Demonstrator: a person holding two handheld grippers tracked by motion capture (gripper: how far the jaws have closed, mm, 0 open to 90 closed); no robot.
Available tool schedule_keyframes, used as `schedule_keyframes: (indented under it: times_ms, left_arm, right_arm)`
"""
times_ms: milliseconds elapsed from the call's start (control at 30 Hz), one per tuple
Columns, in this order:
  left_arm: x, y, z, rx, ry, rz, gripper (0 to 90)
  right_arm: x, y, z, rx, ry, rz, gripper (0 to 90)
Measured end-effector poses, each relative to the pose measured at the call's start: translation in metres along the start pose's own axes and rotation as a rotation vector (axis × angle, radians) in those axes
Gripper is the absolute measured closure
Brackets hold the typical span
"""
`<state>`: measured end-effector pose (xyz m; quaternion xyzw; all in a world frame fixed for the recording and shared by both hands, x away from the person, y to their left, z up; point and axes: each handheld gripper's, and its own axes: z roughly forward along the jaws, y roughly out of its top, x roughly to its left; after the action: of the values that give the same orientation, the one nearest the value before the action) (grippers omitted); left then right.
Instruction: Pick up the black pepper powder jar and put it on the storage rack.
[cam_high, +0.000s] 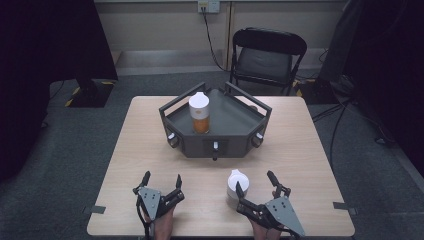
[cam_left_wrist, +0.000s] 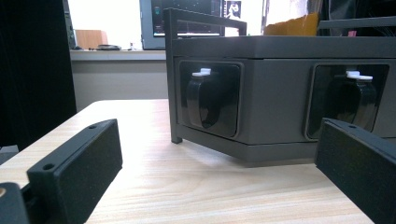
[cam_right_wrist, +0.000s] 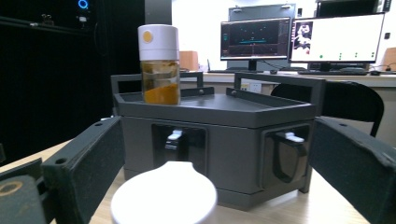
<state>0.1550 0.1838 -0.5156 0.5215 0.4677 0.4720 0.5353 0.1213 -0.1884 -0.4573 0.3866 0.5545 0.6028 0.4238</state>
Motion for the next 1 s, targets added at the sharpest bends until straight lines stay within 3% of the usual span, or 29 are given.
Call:
schedule_keyframes:
  times_ms: [567, 700, 1000]
  left_arm:
    - [0.000, 0.000, 0.000, 0.000, -0.001, 0.000, 0.3]
    - [0.000, 0.000, 0.000, 0.000, -0.001, 0.000, 0.3]
    - [0.001, 0.000, 0.000, 0.000, -0.005, 0.000, 0.2]
  right_arm:
    - [0.016, -0.009, 0.011, 0.041, 0.028, 0.011, 7.0]
    - [0.020, -0.012, 0.012, 0.058, 0.032, -0.005, 8.6]
    - [0.020, -0.018, 0.016, 0.094, 0.036, -0.004, 12.0]
